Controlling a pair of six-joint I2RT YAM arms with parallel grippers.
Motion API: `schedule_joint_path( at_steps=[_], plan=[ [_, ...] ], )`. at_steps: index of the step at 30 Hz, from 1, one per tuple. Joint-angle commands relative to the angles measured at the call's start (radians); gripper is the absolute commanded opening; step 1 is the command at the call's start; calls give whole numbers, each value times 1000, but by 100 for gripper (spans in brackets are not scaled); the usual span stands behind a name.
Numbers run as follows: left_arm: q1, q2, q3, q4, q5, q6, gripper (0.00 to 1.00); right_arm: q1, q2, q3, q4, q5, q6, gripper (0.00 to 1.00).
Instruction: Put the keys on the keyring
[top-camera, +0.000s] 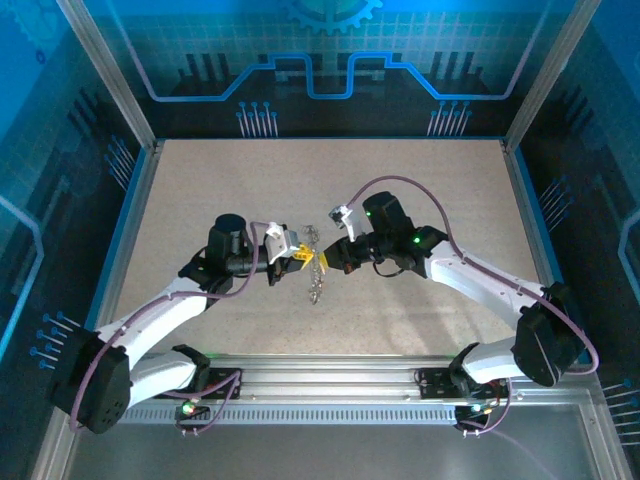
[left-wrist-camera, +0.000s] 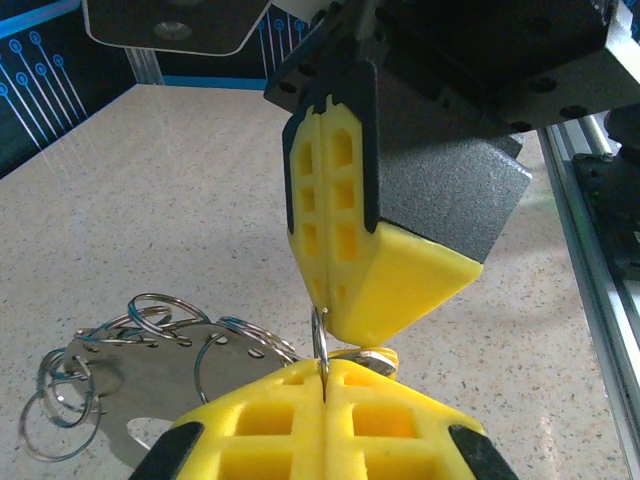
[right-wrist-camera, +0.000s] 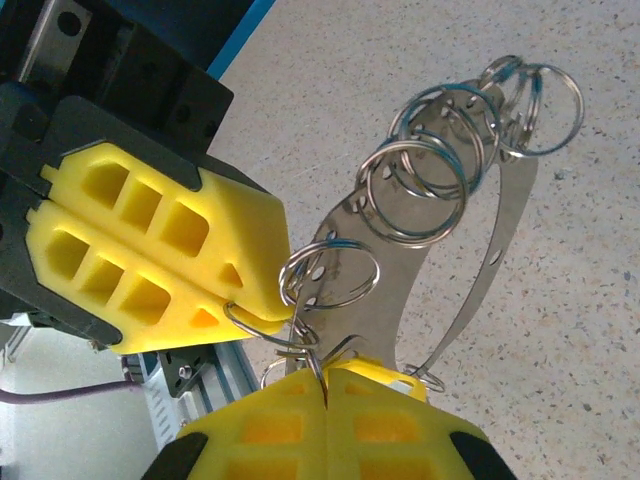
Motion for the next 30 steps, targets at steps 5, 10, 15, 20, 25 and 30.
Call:
schedule_joint_path(
  at_steps=[5,10,15,20,25,30],
  plan=[
    [-16,-5,-13,104,41,-28,0,-46,8,8,10,-9,59,0],
    [-16,0,-41,200,44,-86,0,-72,-26,-27,44,-96,32,24],
    [-16,11,-54,280,71,-142,0,-117,-75,-46,36,-125,-9,30],
    [-16,33,-50,351,84,-205,0,-138,-124,-25,-33,-112,-143,35],
    [-16,54,-43,387,110,-233,0,-131,-190,-36,-31,-40,-330,40],
    [-16,78,-37,406,151,-233,0,-88,-265,-108,81,12,-620,38]
  ],
)
